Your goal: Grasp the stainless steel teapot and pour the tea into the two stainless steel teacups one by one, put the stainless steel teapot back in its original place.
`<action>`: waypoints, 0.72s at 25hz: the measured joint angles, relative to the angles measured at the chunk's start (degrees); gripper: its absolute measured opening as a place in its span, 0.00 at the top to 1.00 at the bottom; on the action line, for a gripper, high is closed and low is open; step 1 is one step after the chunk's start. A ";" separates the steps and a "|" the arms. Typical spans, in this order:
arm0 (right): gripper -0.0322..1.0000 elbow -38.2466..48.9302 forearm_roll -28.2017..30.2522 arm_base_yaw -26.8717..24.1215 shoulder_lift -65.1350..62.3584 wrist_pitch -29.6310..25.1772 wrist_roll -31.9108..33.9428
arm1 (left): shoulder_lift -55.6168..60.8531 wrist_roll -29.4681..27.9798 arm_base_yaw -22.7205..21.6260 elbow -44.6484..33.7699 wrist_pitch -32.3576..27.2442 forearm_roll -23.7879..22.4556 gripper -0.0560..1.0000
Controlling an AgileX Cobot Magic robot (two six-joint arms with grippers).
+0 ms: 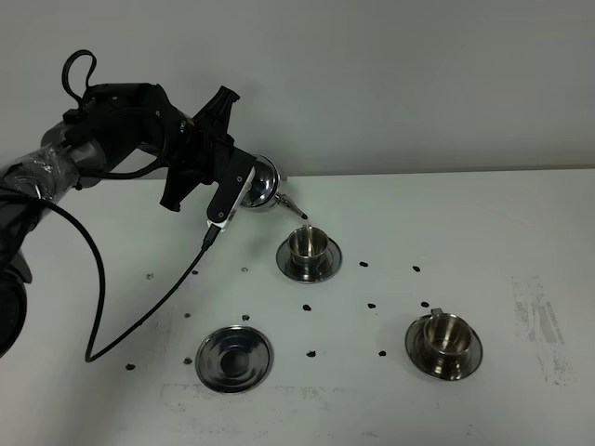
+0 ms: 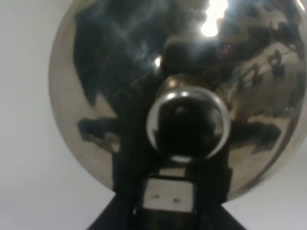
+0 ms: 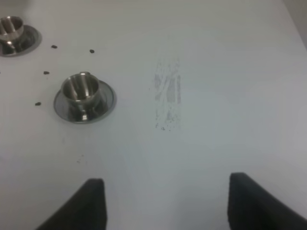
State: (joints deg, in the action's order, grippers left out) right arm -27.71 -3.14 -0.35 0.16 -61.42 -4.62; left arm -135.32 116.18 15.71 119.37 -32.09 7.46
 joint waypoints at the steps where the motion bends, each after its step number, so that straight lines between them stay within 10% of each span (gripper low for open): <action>1: 0.43 0.00 0.00 0.00 0.00 0.00 0.00 | 0.00 0.53 0.06 0.00 0.20 0.00 0.70; 18: 0.43 0.00 0.00 0.00 0.00 0.00 0.00 | 0.00 2.08 0.10 0.00 1.65 0.00 0.70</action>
State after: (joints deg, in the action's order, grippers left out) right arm -27.71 -3.14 -0.35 0.16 -61.42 -4.62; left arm -135.32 118.26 15.81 119.37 -30.45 7.46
